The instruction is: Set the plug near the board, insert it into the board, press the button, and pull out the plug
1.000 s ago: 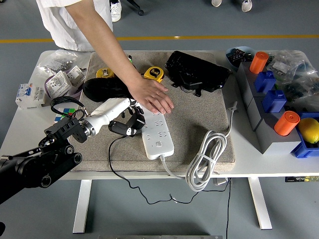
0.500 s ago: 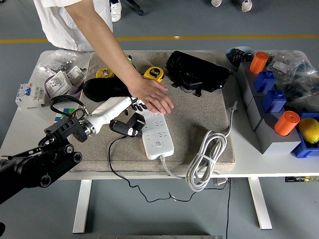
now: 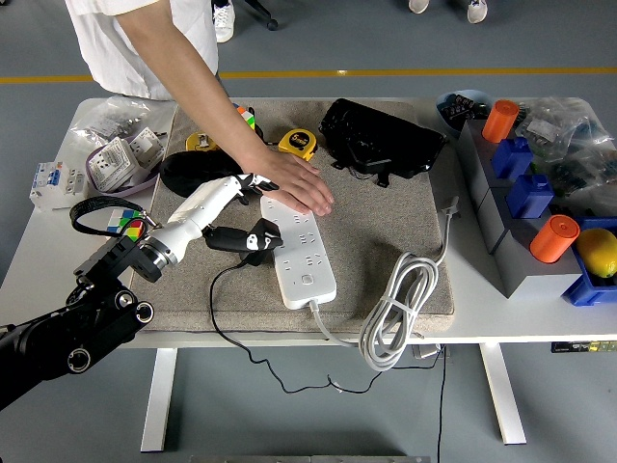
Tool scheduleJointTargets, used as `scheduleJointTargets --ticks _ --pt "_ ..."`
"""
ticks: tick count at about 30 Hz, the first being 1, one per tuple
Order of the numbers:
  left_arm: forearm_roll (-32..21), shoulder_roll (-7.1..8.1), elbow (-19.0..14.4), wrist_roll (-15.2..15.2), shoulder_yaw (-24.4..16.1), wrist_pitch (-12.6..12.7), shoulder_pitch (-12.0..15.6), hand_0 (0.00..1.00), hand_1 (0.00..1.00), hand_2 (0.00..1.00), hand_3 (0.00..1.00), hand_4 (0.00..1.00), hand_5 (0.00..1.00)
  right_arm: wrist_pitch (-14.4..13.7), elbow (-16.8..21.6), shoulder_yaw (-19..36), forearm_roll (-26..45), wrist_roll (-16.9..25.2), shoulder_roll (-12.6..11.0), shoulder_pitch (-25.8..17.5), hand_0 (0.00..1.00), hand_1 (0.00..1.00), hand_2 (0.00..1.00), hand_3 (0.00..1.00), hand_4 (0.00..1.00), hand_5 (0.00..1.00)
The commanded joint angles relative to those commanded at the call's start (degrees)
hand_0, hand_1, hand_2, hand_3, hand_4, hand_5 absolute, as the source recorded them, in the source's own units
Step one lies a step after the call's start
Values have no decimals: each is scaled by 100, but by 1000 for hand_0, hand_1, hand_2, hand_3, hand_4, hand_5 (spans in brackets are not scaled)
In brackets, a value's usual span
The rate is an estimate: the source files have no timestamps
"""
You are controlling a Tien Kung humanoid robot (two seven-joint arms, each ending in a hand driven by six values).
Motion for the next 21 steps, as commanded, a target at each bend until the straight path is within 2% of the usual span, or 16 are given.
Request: scheduleJointTargets --ticks 1,6,7,12,21 --pt "-21 11 -56 20 -36 68 77 659 748 781 746 912 788 0 3 4 -3 2 0 -2 646 666 634 554 998 533" --pt "39 76 -241 187 -87 229 378 659 748 781 746 912 788 -1 6 -3 -12 7 -2 3 646 666 634 554 998 533" --pt "57 85 -262 196 -92 237 426 701 768 783 745 871 849 -1 5 -4 -12 8 -1 3 646 666 634 554 998 532" --pt "182 119 -345 244 -107 228 613 701 768 783 745 871 849 -4 3 -26 -5 15 -2 -12 646 666 634 554 998 532" --pt "246 136 -373 306 -24 176 643 710 769 784 737 835 866 -5 6 -27 1 28 -13 9 645 666 634 554 998 532"
